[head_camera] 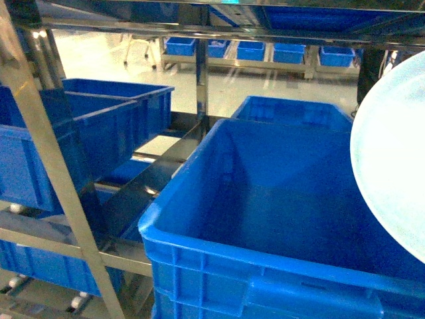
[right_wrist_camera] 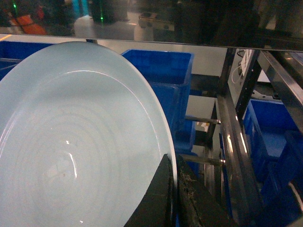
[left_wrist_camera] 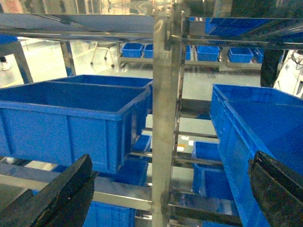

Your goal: Place blue tray on left shelf second layer neatly

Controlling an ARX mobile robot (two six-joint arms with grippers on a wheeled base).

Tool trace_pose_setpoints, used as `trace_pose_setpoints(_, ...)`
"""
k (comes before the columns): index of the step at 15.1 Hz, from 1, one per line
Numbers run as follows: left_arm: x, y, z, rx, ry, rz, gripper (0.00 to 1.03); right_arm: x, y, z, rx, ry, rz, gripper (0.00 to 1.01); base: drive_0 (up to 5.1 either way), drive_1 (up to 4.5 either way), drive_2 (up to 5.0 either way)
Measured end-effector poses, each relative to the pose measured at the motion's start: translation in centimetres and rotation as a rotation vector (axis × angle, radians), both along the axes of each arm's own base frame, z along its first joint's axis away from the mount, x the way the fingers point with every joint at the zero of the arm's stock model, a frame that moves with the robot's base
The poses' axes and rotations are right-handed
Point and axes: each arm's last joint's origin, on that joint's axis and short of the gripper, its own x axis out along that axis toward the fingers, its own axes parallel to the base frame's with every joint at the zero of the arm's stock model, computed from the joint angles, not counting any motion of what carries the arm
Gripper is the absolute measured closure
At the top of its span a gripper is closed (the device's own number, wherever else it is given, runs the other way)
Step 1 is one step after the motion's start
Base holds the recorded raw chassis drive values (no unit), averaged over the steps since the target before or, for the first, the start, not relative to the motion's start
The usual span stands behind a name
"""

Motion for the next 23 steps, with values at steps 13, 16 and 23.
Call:
trace_pose_setpoints(13, 0.00, -0.02, 0.00, 0.000, 0.000, -0.002, 0.05, 0.00, -0.01, 0.01, -0.001, -0.001, -0.003, 0.99, -0.3, -0.32, -0.3)
trace_pose_setpoints(16, 0.00, -0.02, 0.00, 0.000, 0.000, -0.002, 0.05, 0.00, -0.01, 0.01, -0.001, -0.001, -0.003, 0.99, 0.0, 0.00, 0.0)
trace_pose_setpoints(23, 0.00, -0.02, 0.00, 0.000, 0.000, -0.002, 0.05, 0.00, -0.01, 0.01, -0.001, -0.001, -0.003, 0.99, 0.0, 0.00, 0.0)
